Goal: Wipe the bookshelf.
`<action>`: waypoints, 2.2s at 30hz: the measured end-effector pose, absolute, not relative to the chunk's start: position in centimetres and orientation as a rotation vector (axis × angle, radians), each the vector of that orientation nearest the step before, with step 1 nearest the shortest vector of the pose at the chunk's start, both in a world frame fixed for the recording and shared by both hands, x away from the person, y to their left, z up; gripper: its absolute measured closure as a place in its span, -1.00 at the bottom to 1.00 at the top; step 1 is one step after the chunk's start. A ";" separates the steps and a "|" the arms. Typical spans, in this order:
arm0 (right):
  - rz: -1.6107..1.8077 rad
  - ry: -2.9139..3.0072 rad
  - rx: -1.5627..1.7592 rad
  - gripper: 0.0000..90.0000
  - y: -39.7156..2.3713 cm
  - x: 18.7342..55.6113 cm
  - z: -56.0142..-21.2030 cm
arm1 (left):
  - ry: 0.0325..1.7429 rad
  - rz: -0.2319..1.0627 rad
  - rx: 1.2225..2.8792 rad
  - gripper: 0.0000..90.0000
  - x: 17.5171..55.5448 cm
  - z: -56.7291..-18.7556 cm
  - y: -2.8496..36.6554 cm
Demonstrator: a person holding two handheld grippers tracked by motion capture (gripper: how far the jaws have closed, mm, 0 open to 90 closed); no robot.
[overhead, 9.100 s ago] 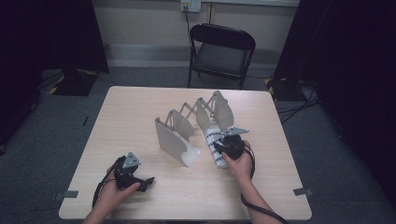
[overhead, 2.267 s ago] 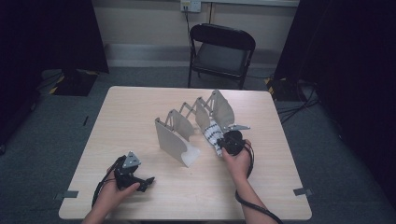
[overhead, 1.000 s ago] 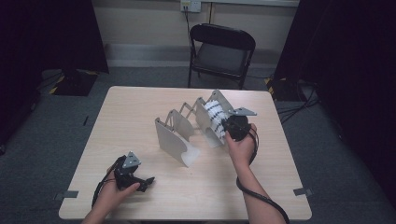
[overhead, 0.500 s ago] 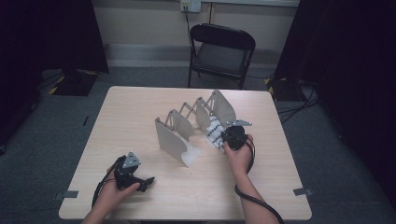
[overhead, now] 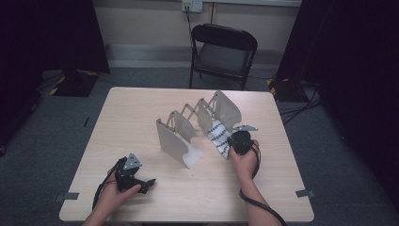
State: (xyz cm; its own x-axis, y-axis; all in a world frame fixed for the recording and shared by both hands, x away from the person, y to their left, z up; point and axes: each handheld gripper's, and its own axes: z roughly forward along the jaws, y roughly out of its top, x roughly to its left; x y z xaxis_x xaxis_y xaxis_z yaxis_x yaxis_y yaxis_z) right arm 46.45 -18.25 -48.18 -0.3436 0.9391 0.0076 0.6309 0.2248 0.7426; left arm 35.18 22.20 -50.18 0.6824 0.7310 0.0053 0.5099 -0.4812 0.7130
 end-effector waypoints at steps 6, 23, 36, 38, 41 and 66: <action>0.948 2.071 1.419 0.84 -18.3 46.2 -47.4 | 0.951 0.403 2.184 -0.99 35.2 -50.2 22.2; 1.123 1.953 1.229 0.84 -17.0 47.1 -36.4 | 0.947 0.401 2.190 -0.99 35.2 -50.2 22.2; 1.036 2.023 1.272 0.84 -17.6 47.7 -40.7 | 0.950 0.402 2.183 -0.99 35.2 -50.2 22.2; 1.012 2.040 1.288 0.83 -17.7 47.6 -41.9 | 0.947 0.404 2.190 -0.99 35.2 -50.2 22.2; 0.988 2.067 1.312 0.83 -17.9 47.5 -43.8 | 0.951 0.402 2.183 -0.99 35.2 -50.2 22.2; 1.025 2.131 1.299 0.82 -20.3 45.8 -44.6 | 0.946 0.408 2.193 -0.99 35.2 -50.2 22.2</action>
State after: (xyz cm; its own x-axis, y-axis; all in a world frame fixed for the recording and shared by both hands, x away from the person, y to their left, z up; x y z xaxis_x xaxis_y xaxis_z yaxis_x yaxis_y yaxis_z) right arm 45.80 -20.27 -44.65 -0.4618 0.8869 0.0087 0.5605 0.2842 0.7779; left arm 35.18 22.22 -50.16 0.6832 0.7301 0.0099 0.5085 -0.4855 0.7111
